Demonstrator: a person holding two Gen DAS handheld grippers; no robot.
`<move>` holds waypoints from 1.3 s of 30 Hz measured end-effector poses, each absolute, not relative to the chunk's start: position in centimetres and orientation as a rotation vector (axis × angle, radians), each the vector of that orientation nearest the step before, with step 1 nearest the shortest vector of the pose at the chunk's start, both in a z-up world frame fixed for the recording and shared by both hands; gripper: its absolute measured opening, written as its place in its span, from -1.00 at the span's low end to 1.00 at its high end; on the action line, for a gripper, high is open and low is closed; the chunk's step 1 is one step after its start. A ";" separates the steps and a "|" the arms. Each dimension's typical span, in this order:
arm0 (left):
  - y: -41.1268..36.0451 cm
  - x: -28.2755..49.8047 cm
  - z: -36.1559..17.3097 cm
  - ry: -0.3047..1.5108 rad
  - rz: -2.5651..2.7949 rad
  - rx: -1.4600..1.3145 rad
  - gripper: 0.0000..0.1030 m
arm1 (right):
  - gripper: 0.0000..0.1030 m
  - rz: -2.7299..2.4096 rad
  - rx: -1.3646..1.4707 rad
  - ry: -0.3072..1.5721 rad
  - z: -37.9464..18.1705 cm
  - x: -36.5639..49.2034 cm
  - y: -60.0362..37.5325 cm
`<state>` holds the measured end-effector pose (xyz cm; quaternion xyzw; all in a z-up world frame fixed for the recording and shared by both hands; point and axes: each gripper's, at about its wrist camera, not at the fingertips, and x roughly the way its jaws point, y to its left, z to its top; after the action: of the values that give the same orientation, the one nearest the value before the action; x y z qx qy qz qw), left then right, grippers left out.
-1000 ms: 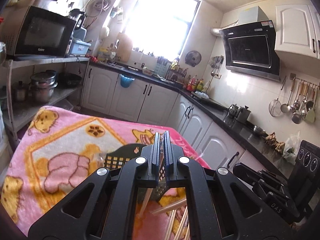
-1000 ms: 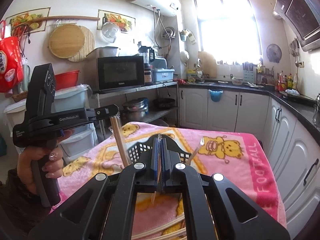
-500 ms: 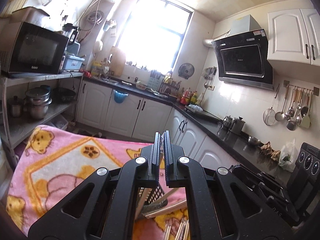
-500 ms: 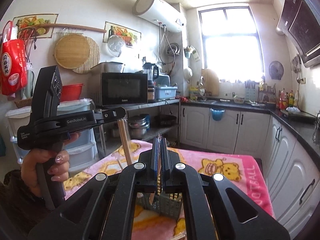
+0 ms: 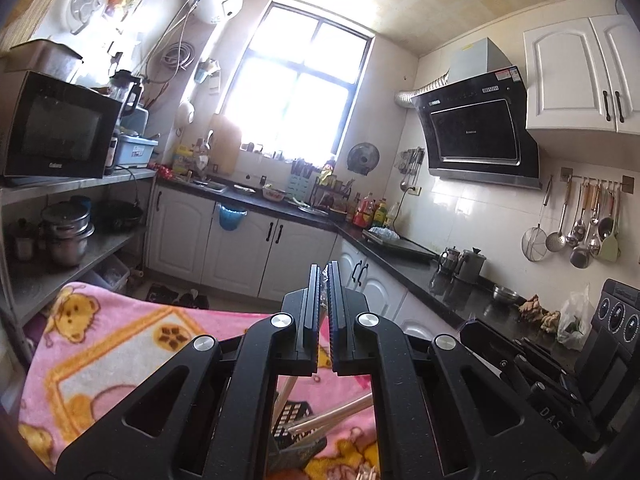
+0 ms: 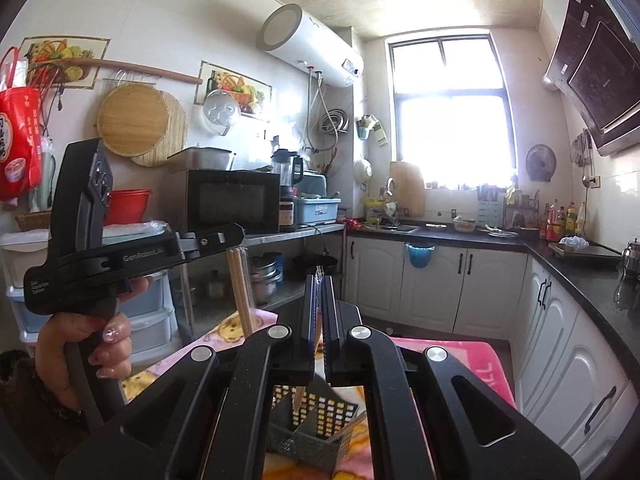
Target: Organize utensils
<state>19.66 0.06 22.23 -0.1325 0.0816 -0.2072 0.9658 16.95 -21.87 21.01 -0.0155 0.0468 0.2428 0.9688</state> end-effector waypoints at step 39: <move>-1.1 25.1 13.2 0.338 -0.354 -0.271 -0.97 | -0.94 0.449 0.034 0.288 14.4 23.8 -21.5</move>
<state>25.13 -1.06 13.25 -0.1337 0.1670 -0.1749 0.9611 23.77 -21.49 14.37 0.0166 0.1424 0.2218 0.9645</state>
